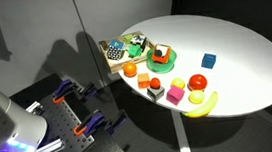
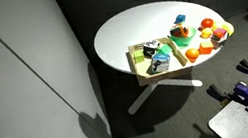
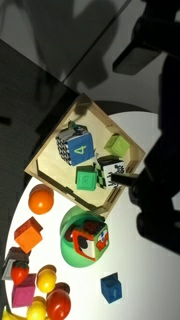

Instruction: Lift the orange plush toy from the table and put it on the wooden tray

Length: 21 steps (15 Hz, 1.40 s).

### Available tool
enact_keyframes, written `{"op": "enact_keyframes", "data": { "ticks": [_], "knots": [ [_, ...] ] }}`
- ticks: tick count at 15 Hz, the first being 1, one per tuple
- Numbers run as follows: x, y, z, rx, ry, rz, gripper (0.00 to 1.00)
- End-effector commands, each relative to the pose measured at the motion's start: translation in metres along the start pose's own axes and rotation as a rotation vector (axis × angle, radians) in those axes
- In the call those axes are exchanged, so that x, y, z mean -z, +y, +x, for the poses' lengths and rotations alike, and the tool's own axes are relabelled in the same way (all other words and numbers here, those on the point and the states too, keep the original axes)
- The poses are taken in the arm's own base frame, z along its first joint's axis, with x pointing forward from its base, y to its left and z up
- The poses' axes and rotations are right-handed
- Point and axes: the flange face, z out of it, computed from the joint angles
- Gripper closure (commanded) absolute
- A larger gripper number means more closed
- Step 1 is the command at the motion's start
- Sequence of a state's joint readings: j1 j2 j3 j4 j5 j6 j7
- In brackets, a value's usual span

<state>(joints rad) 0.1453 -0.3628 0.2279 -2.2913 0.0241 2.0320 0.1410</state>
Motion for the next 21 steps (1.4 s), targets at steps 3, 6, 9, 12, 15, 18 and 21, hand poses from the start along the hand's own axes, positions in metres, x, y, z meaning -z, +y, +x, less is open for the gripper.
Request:
{"op": "enact_keyframes", "data": {
  "ticks": [3, 6, 9, 12, 15, 18, 21],
  "knots": [
    [-0.014, 0.028, 0.031, 0.093, -0.063, 0.026, 0.00],
    [-0.026, 0.044, 0.038, 0.166, -0.092, 0.024, 0.00],
    [-0.035, 0.057, 0.044, 0.259, -0.110, 0.038, 0.00],
    [-0.043, 0.055, 0.038, 0.247, -0.102, 0.045, 0.00],
    [-0.045, 0.058, 0.041, 0.269, -0.104, 0.049, 0.00],
    [-0.044, 0.058, 0.042, 0.271, -0.104, 0.049, 0.00],
    [-0.045, 0.061, 0.041, 0.272, -0.103, 0.050, 0.00]
  ]
}}
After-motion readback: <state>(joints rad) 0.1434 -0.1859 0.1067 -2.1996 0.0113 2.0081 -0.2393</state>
